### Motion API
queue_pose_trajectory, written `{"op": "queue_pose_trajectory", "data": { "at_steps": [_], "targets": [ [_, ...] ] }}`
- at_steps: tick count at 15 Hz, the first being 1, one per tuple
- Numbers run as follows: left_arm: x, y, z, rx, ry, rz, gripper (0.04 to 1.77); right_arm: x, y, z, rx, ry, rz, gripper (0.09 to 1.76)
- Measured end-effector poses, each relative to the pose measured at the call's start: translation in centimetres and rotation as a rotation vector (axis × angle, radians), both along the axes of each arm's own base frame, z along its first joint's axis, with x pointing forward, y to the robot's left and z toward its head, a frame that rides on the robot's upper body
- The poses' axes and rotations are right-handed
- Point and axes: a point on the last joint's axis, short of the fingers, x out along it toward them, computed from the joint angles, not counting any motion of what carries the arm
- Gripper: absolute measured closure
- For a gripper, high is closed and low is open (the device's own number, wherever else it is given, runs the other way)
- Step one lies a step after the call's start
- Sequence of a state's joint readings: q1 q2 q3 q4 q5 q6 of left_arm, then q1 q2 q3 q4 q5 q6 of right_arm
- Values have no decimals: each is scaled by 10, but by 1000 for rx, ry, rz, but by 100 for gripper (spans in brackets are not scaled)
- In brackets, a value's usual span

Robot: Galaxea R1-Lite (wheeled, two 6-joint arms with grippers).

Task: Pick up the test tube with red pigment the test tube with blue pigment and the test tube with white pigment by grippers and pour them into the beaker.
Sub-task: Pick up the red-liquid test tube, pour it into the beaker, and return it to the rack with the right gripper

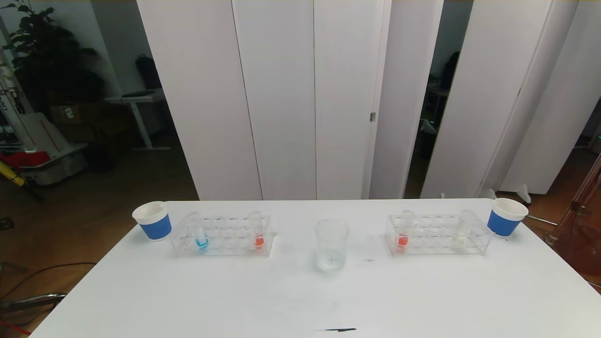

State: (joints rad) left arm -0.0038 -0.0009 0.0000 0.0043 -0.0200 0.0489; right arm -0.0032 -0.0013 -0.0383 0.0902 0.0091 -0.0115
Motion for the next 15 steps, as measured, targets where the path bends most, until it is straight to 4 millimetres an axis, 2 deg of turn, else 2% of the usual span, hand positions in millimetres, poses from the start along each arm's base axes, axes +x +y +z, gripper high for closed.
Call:
{"op": "queue_pose_trajectory", "data": {
  "at_steps": [13, 15],
  "targets": [
    [0, 0, 0, 0, 0, 1, 7, 0, 0, 0, -6, -3, -11, 10],
    [0, 0, 0, 0, 0, 1, 7, -2, 0, 6, -9, -24, -11, 10]
  ]
}}
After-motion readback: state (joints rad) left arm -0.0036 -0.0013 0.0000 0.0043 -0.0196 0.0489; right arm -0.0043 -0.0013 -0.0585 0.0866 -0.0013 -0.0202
